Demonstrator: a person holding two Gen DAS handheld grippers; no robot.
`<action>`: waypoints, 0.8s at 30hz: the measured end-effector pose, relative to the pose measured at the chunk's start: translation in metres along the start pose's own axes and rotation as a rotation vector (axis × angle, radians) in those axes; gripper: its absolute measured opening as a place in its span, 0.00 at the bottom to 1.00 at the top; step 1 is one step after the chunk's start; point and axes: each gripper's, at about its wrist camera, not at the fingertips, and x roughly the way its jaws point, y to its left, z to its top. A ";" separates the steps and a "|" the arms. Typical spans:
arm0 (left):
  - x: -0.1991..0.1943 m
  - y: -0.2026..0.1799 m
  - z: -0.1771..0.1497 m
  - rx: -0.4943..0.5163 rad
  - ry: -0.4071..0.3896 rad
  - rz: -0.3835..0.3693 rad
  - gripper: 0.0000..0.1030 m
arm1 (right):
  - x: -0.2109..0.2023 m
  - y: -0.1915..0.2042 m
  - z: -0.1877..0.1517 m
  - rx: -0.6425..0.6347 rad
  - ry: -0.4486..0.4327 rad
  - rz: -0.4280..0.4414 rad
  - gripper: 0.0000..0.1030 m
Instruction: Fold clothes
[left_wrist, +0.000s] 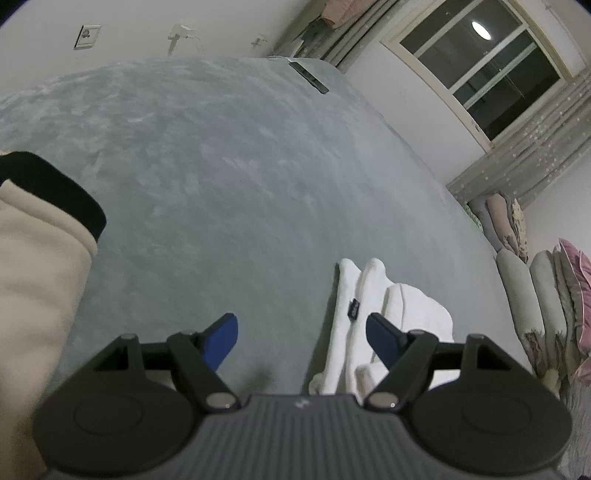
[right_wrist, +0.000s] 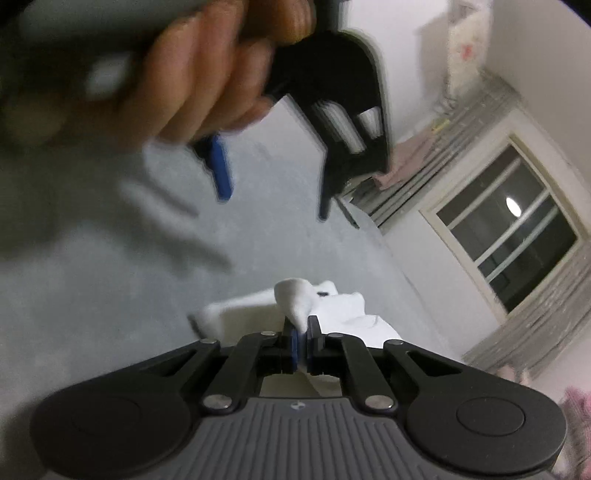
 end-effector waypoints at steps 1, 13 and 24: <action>0.000 -0.001 -0.001 0.004 0.001 -0.001 0.73 | -0.004 -0.004 0.000 0.019 -0.014 -0.004 0.05; 0.009 -0.009 -0.008 0.063 0.034 -0.005 0.74 | -0.016 0.018 -0.009 -0.043 0.035 0.053 0.05; 0.010 -0.029 -0.023 0.194 0.061 -0.047 0.74 | -0.042 -0.081 -0.022 0.326 0.050 0.234 0.33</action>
